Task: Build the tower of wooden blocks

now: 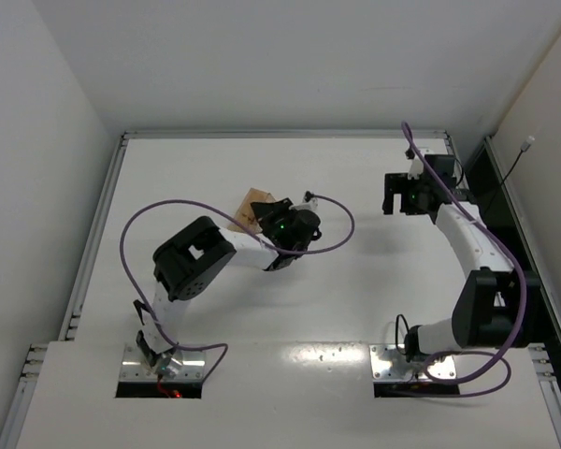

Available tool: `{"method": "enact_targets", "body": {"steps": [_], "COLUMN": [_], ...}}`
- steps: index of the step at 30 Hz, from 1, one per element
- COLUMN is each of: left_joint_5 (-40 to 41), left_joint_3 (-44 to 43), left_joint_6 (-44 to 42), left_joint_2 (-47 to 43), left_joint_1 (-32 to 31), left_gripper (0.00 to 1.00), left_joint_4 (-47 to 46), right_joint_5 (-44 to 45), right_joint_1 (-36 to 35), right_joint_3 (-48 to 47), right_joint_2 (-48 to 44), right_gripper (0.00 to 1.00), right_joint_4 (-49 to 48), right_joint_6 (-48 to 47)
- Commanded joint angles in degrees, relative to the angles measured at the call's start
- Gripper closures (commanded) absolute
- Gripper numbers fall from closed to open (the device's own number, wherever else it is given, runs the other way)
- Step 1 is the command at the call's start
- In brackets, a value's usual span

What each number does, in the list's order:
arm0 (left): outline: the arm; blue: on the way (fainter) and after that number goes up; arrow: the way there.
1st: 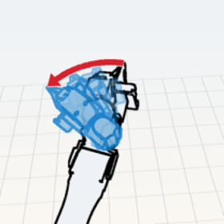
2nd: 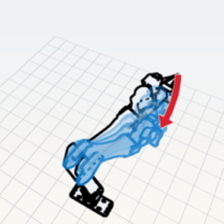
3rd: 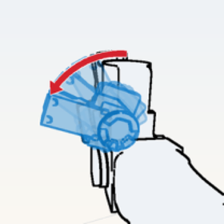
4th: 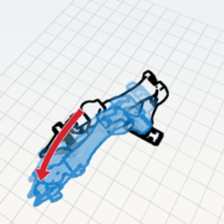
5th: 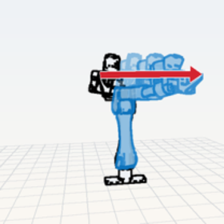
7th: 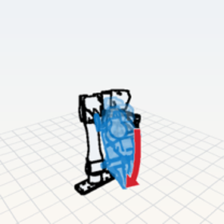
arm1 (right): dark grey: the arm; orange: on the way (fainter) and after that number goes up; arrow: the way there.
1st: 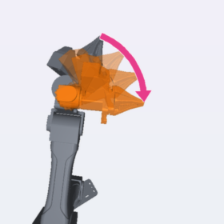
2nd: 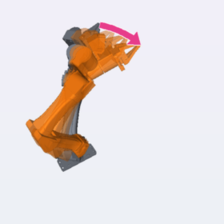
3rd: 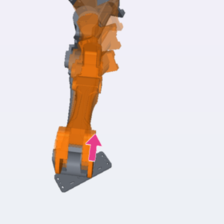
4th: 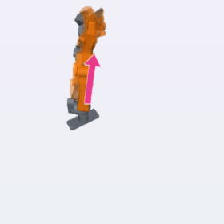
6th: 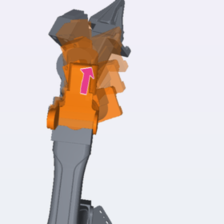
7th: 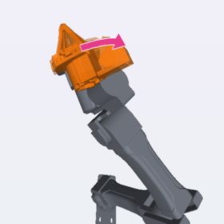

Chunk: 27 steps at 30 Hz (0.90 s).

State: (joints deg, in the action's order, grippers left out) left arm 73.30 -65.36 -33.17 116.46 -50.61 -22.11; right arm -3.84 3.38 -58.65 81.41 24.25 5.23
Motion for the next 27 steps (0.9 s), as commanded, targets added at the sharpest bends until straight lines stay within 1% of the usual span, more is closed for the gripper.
{"method": "enact_targets", "body": {"steps": [1, 2, 3, 4, 5, 7, 9, 14, 18, 20, 21, 22, 23, 24, 25, 26, 27], "left_joint_5": [6.9, 6.9, 5.6, 2.8, 3.5, 4.3, 4.3, 3.7, 2.5, 2.6, 3.7, 3.2, 0.7, 1.7, 2.5, 1.6, 1.6], "left_joint_3": [4.5, 4.5, 4.5, 4.5, 2.8, 2.8, 2.8, -0.8, -0.8, -1.6, -2.1, -1.6, -1.6, -1.6, -1.6, -1.6, -0.8], "left_joint_6": [-36.8, -52.1, -61.0, -69.8, -73.7, -72.1, -72.7, -74.1, -73.7, -76.6, -74.0, -74.1, -76.1, -74.3, -74.8, -75.7, -74.8], "left_joint_2": [3.7, 5.5, 10.3, 13.4, 15.1, 15.1, 15.6, 15.1, 14.6, 15.4, 13.6, 14.0, 15.2, 15.2, 15.2, 15.2, 14.2], "left_joint_1": [0.1, 0.1, 0.1, -0.4, -0.5, -1.2, -1.2, -1.8, -2.3, -2.3, -2.9, -2.9, -2.9, -2.3, -2.3, -2.3, -2.8], "left_gripper": [1.00, 1.00, 1.00, 1.00, 1.00, 1.00, 1.00, 1.00, 1.00, 1.00, 1.00, 1.00, 1.00, 1.00, 1.00, 1.00, 1.00], "left_joint_4": [-45.6, -53.9, -75.1, -84.6, -84.7, -84.2, -84.2, -84.2, -84.2, -84.7, -84.1, -84.6, -84.6, -84.6, -84.6, -84.6, -84.6], "right_joint_5": [-2.2, -2.2, -2.8, -3.4, -3.4, -4.0, -4.5, -5.0, -5.0, -5.0, -5.0, -5.0, -5.0, -5.8, -5.8, -5.8, -5.8], "right_joint_1": [1.4, 1.4, 2.0, 2.0, 2.5, 2.5, 2.5, 3.1, 3.7, 3.7, 3.7, 3.7, 3.7, 3.7, 3.7, 3.7, 3.7], "right_joint_3": [1.0, 1.0, 1.0, 1.5, 1.5, 2.0, 2.1, 3.7, 3.7, 3.2, 3.2, 3.2, 3.7, 3.7, 3.7, 3.7, 3.2], "right_joint_2": [-2.7, -2.7, -2.7, -2.7, -2.7, -2.7, -3.3, -4.0, -4.5, -4.0, -4.0, -4.7, -4.7, -4.7, -4.7, -4.1, -4.1], "right_gripper": [0.08, 0.08, 0.08, 0.08, 0.08, 0.08, 0.08, 0.08, 0.08, 0.08, 0.08, 0.08, 0.08, 0.08, 0.08, 0.08, 0.08], "right_joint_4": [-2.2, -2.2, -2.2, -2.2, -2.7, -2.7, -2.7, -3.2, -3.8, -3.2, -3.2, -3.2, -3.2, -3.8, -3.8, -3.8, -3.2], "right_joint_6": [1.3, 1.3, 1.3, 1.3, 1.3, 1.3, 1.8, 1.8, 1.8, 1.8, 1.8, 1.8, 1.8, 1.8, 1.8, 1.8, 1.8]}}
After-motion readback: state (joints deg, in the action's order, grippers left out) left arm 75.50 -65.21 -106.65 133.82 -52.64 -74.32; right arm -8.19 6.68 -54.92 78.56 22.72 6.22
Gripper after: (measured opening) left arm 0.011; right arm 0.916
